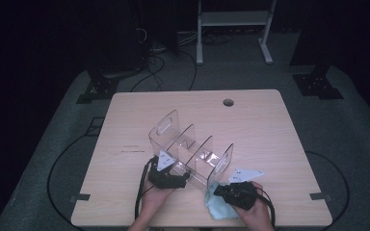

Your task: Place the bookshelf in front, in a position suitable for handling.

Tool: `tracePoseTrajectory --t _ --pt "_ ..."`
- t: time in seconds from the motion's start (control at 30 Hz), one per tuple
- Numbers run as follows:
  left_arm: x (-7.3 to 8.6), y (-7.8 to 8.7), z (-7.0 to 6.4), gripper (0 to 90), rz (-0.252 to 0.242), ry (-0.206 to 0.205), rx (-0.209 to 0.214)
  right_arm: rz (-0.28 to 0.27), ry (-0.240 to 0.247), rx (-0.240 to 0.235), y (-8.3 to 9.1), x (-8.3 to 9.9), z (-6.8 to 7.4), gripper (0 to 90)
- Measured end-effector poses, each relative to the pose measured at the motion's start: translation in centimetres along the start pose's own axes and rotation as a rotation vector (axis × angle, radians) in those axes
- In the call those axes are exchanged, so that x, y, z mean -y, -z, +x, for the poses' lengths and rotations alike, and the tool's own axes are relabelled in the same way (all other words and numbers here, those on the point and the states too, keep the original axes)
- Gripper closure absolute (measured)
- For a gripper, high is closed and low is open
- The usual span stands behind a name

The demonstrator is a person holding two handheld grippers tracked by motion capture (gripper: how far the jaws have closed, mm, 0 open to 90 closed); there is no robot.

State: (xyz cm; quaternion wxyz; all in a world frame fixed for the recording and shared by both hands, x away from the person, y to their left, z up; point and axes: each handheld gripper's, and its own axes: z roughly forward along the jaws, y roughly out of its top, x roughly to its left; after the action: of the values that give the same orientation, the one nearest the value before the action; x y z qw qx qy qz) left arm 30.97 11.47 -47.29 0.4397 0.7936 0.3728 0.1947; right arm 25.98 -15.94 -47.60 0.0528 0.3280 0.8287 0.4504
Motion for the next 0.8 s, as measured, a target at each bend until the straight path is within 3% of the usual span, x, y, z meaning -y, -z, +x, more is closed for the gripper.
tracePoseTrajectory --t 0.1,0.2,0.47,0.57,0.67,0.8 --pt "0.0 0.1 -0.1 8.6 0.006 -0.008 0.007 0.002 -0.035 0.003 0.1 0.1 -0.9 84.7" --pt "-0.1 0.1 -0.2 8.6 0.009 -0.016 0.012 -0.014 -0.06 0.041 0.7 0.0 -2.1 84.7" --pt "-0.1 0.1 -0.6 8.5 0.009 -0.029 0.027 -0.078 -0.228 0.159 2.8 0.3 -8.0 84.7" --pt "-0.1 0.1 -0.6 8.5 0.007 -0.027 0.028 -0.086 -0.292 0.165 3.0 0.3 -10.0 84.8" --pt "0.0 0.1 -0.6 8.5 0.005 -0.026 0.028 -0.043 -0.309 0.167 1.9 0.4 -10.9 84.8" --pt "0.0 0.1 -0.6 8.5 0.003 -0.024 0.028 -0.05 -0.3 0.146 1.3 0.1 -10.9 85.1"
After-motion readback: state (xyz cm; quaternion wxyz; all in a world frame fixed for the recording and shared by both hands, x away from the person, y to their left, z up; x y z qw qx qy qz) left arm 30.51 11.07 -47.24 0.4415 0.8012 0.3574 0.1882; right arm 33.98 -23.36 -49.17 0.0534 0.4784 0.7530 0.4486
